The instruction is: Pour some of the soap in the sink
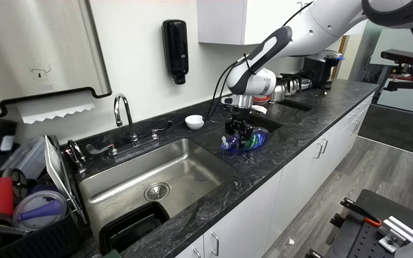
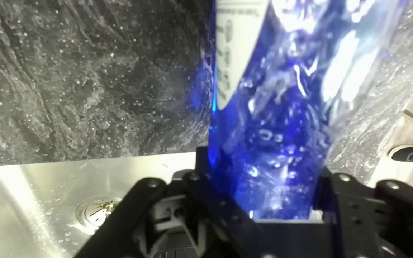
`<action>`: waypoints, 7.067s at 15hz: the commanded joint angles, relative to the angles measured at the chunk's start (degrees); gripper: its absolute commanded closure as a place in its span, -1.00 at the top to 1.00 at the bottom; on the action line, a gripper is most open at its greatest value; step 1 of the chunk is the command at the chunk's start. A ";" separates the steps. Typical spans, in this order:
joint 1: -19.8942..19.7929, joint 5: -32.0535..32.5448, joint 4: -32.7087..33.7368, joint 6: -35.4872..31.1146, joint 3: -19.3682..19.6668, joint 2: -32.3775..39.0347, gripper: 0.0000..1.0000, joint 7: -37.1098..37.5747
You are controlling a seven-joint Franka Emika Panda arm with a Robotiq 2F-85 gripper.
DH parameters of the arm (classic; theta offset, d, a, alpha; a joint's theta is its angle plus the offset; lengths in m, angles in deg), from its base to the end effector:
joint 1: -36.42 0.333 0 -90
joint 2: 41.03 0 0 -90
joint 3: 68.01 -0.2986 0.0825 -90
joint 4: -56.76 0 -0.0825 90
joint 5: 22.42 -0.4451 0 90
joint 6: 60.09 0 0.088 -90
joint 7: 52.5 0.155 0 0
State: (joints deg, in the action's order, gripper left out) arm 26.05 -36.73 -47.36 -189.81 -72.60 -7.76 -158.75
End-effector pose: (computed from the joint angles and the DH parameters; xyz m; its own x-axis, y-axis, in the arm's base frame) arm 0.6618 -0.0499 0.1035 0.0114 0.9697 0.2442 0.9961 0.0103 -0.0874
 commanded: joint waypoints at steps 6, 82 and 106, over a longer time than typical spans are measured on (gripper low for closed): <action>-1.41 -4.34 -4.25 -0.45 -1.62 -5.82 -0.28 -0.68; -11.92 -55.70 -6.58 32.15 14.99 -5.26 -0.28 -39.87; -11.60 -55.59 -4.37 33.92 16.00 -3.46 1.00 -38.99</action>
State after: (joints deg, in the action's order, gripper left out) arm 14.09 -92.53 -52.89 -157.27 -57.31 -12.04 -196.89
